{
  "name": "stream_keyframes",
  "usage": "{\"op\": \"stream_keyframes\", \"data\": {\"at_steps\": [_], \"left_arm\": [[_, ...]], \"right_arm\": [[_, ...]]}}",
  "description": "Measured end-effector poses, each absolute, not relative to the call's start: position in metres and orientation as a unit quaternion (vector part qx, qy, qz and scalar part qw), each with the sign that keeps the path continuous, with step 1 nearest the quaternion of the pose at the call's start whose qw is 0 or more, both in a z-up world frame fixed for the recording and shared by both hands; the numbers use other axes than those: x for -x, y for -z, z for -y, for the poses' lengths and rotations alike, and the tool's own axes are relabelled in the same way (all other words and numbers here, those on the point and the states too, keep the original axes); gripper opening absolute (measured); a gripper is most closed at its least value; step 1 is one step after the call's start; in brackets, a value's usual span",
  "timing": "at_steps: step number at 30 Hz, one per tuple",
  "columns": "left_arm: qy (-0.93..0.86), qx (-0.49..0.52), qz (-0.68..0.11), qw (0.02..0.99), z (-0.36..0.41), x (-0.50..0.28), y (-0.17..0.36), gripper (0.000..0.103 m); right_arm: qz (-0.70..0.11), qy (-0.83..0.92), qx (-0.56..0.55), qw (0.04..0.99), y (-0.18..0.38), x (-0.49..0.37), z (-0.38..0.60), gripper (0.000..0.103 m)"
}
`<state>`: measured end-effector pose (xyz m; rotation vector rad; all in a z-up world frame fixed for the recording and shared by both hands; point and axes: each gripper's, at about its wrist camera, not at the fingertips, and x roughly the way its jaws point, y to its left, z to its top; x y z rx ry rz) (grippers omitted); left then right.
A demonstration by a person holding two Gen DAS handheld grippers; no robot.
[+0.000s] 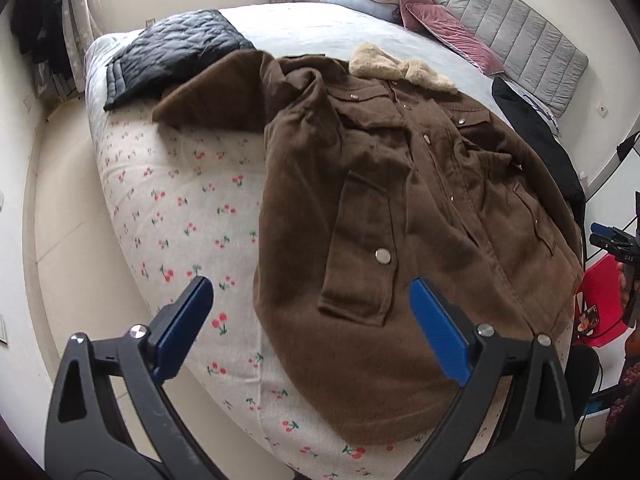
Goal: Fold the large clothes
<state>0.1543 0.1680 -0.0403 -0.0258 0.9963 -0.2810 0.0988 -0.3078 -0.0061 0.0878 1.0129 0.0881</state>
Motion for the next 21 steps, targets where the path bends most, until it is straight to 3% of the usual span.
{"op": "stream_keyframes", "data": {"at_steps": [10,21], "left_arm": [[0.178,0.019,-0.495,0.850,-0.181,-0.110,0.092,0.098],[0.247,0.074,-0.477,0.840,-0.160,-0.137,0.112,0.096]], "right_arm": [[-0.505,-0.017,-0.131,0.853,0.068,-0.066,0.335,0.083],[-0.510,0.033,-0.210,0.833,0.107,-0.086,0.356,0.088]]}}
